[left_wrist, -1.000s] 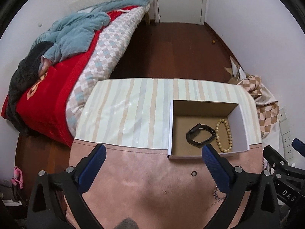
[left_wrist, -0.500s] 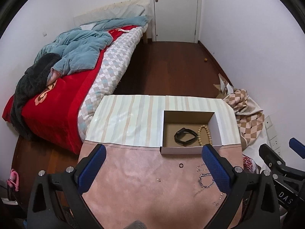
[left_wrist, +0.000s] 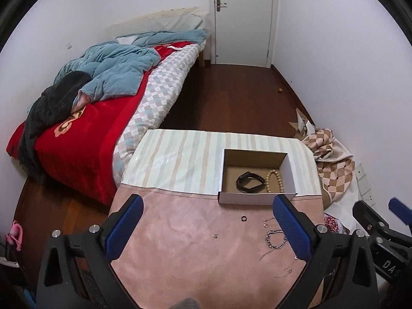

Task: Organize jewelry
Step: 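Lift both tools out of the box and back from it, then close the right tool on the thick silver curb-chain bracelet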

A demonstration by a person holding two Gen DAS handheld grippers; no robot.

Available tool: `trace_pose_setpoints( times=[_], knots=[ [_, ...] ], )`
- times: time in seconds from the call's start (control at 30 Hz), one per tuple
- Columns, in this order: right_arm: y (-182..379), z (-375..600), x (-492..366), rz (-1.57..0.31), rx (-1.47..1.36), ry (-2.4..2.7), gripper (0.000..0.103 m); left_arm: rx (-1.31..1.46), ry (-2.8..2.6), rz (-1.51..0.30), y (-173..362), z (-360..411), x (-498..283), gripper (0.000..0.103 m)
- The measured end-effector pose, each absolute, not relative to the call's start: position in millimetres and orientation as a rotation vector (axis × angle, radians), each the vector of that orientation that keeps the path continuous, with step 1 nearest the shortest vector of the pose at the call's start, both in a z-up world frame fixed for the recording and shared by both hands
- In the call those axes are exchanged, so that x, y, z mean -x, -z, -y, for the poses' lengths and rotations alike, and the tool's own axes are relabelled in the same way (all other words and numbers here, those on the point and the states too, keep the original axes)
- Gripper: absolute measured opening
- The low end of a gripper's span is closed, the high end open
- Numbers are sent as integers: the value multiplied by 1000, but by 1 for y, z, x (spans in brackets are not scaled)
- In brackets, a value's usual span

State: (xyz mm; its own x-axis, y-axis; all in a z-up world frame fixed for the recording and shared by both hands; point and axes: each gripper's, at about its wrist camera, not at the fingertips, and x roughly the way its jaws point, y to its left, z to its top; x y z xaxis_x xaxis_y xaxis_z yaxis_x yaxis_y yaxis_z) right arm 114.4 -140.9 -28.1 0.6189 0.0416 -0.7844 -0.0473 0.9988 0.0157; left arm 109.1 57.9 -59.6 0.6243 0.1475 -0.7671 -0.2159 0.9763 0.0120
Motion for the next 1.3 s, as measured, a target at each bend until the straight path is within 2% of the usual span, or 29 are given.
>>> trace_pose_setpoints(
  times=[0.1, 0.3, 0.4, 0.53, 0.7, 0.8, 0.83, 0.9, 0.93, 1.3],
  knots=[
    [53, 152, -118, -963, -57, -60, 98, 87, -229, -895, 83, -63, -110, 102],
    [137, 169, -131, -1127, -121, -38, 97, 104, -286, -1040, 156, -78, -115, 102],
    [183, 170, -141, -1210, -111, -27, 83, 106, -325, -1100, 185, -88, -111, 102],
    [232, 167, -152, -1281, -118, -25, 76, 109, -365, -1155, 213, -100, -106, 102],
    [263, 155, -161, -1315, -110, -24, 61, 129, -388, -1191, 230, -110, -103, 102],
    [273, 147, -161, -1324, -95, -37, 41, 132, -391, -1204, 237, -112, -106, 102],
    [277, 145, -161, -1330, -88, -41, 28, 130, -387, -1207, 239, -112, -108, 102],
    [274, 145, -159, -1305, -86, -52, 13, 121, -371, -1208, 241, -108, -111, 102],
    [274, 147, -159, -1304, -108, -73, 1, 115, -360, -1208, 242, -103, -112, 102],
    [225, 173, -165, -1168, -229, -116, 0, 114, -238, -1218, 248, -59, -150, 102]
  ],
)
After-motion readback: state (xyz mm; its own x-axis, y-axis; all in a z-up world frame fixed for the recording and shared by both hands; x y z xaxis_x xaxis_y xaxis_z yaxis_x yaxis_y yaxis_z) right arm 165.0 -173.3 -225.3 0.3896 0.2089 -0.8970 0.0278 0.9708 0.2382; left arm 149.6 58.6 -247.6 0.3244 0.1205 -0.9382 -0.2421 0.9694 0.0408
